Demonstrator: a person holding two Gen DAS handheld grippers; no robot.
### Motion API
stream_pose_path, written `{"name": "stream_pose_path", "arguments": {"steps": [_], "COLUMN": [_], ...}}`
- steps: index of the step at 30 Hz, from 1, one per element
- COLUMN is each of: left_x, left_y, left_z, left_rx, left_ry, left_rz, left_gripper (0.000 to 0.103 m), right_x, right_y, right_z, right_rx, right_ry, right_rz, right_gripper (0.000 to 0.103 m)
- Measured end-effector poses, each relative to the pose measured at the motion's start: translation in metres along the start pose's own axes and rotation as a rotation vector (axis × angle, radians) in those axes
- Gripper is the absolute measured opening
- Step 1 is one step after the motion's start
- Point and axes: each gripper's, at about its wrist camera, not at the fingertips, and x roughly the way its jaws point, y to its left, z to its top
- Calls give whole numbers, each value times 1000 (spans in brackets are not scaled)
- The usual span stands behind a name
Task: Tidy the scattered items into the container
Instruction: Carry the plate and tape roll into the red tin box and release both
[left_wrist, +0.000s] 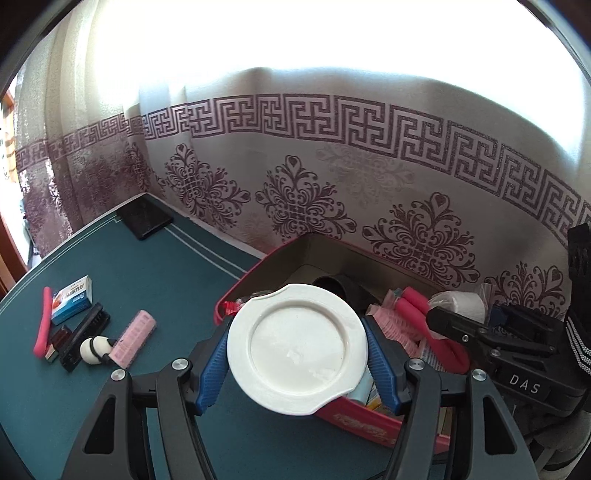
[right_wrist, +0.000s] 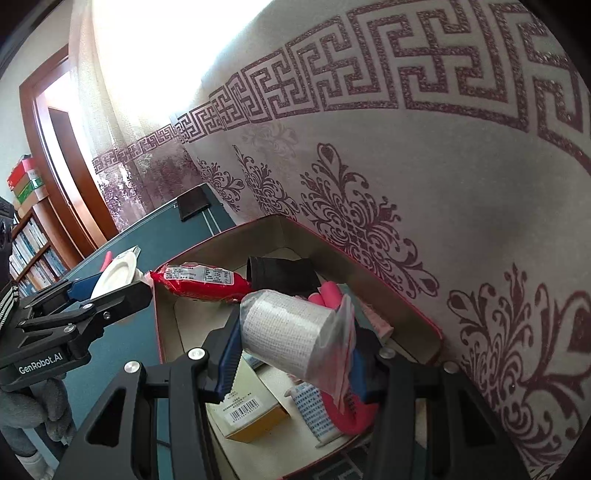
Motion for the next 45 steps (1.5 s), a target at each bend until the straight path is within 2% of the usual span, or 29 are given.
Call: {"name": "stream_pose_path", "arguments": {"steps": [12,14,15,30,33,40,42,44,45], "left_x": [25,26,25,0,-7,-17,-19,-21,-21], "left_y": [-15,-14,-12,39,50,69,73,76,77], "left_z": [8,8,8,-9,-15,-27,-29,-31,-32], "left_rx": [24,17,9,-128,-163,-215,-224,-231,-235], "left_ry": [31,37,31,9,1,-3,-3,-2,-1], "left_rz": [-34,-39,-35,52,65,81,79,79,80], "left_gripper": [68,76,80,80,86,86,86,86,86], "right_x": [4,4,4,2,0,14,19,19,19], "right_y": [-7,-8,-8,19,29,49,54,55,56], "right_z": [0,0,0,17,19,14,12,11,11], "right_rx": [12,13,14,-13,-32,-69,-77,-74,-72], "right_ry": [0,2,2,-27,-36,36,62,63,59], "right_rz": [-8,-6,-5,43,63,109,120,120,118], "right_gripper": [53,53,53,53,53,54,58,70,72]}}
